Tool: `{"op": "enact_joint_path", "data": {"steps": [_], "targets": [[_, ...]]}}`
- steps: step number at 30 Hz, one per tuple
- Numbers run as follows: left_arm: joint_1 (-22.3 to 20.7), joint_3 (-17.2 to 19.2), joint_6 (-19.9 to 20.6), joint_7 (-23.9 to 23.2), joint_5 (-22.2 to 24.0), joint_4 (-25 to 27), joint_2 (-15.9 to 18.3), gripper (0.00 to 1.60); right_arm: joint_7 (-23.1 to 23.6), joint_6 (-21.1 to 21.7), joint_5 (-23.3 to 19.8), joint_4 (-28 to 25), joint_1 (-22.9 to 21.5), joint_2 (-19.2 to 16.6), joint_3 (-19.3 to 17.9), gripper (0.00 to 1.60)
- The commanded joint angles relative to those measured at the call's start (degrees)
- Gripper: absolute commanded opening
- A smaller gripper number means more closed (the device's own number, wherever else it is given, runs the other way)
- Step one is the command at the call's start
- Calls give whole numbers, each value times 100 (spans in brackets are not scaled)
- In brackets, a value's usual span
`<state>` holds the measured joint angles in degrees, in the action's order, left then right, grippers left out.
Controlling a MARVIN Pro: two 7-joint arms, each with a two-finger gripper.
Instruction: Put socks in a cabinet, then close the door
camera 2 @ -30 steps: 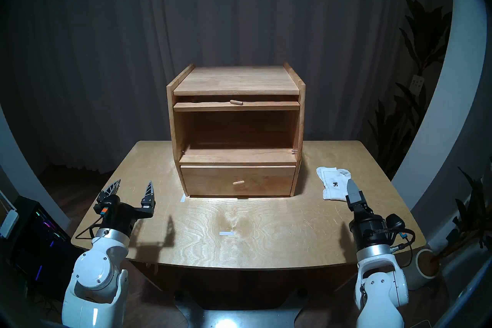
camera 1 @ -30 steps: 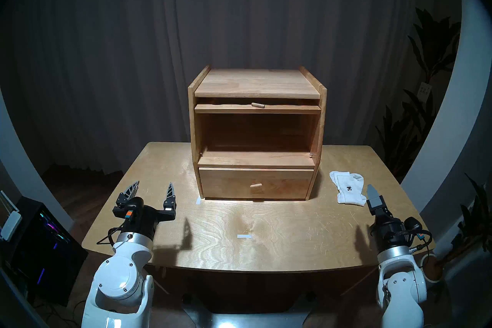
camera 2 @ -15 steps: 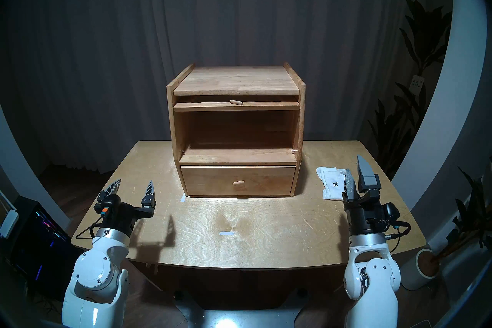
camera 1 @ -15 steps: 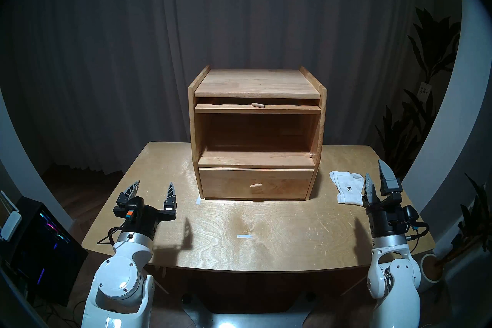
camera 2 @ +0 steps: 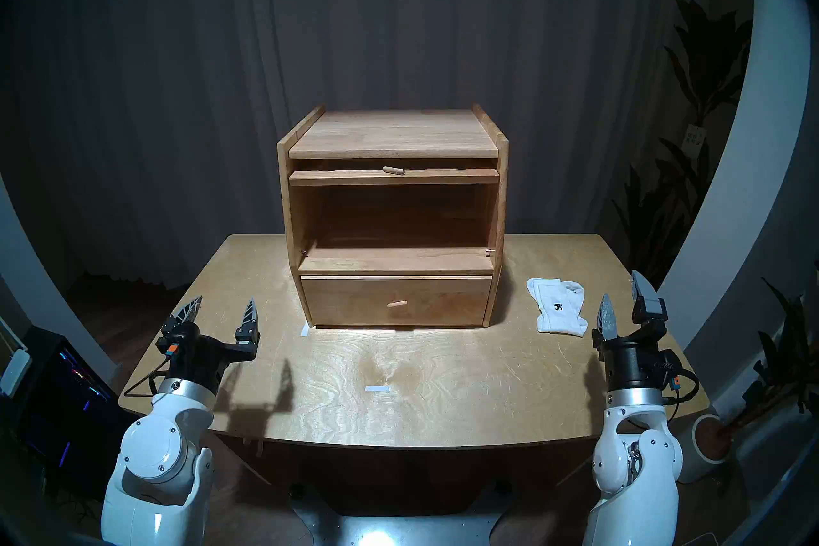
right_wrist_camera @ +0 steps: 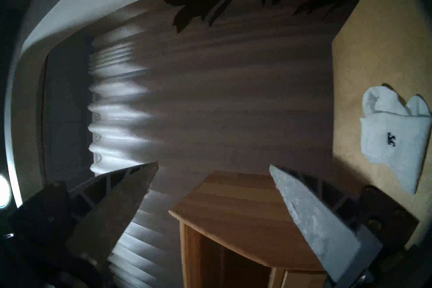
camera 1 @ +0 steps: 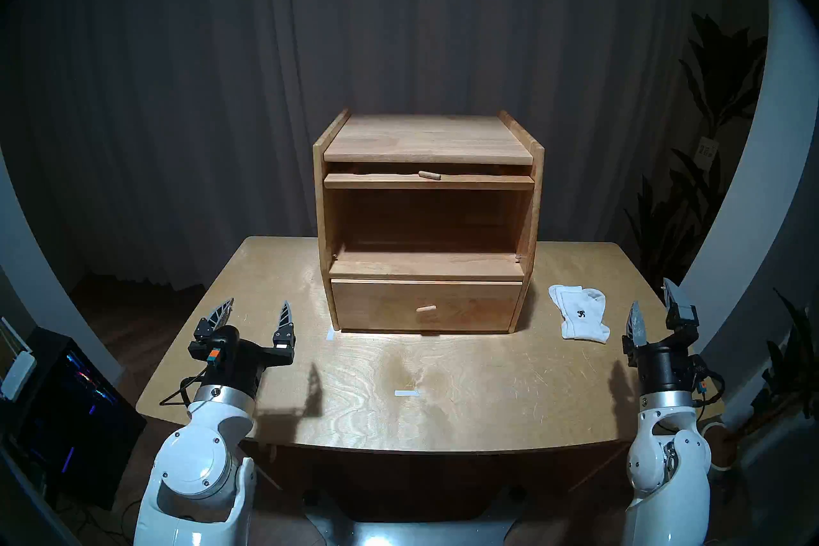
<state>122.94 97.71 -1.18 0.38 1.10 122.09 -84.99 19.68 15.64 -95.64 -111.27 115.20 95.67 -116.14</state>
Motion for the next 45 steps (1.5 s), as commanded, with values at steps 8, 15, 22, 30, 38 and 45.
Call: {"op": "enact_joint_path", "data": {"steps": [8,15,22,30,38,45], "targets": [[-9,21,-18,-17,46,125,28,160,-1585,94,555,-348,-266,-510,329,160],[-2,25,-16,-25,69,133,43,160,-2479,88,406,-235,-593,-517,330,160],[6,28,-13,-29,71,144,51,160,-3396,14,403,-15,-864,-565,391,160],[22,28,-2,-22,59,168,51,160,-4451,-109,138,216,-1151,-536,363,160],[36,23,18,-5,47,191,51,160,-5346,-430,6,435,-1187,-417,386,160],[44,18,39,12,40,207,54,160,-6212,-832,204,654,-1733,-551,452,160]]}}
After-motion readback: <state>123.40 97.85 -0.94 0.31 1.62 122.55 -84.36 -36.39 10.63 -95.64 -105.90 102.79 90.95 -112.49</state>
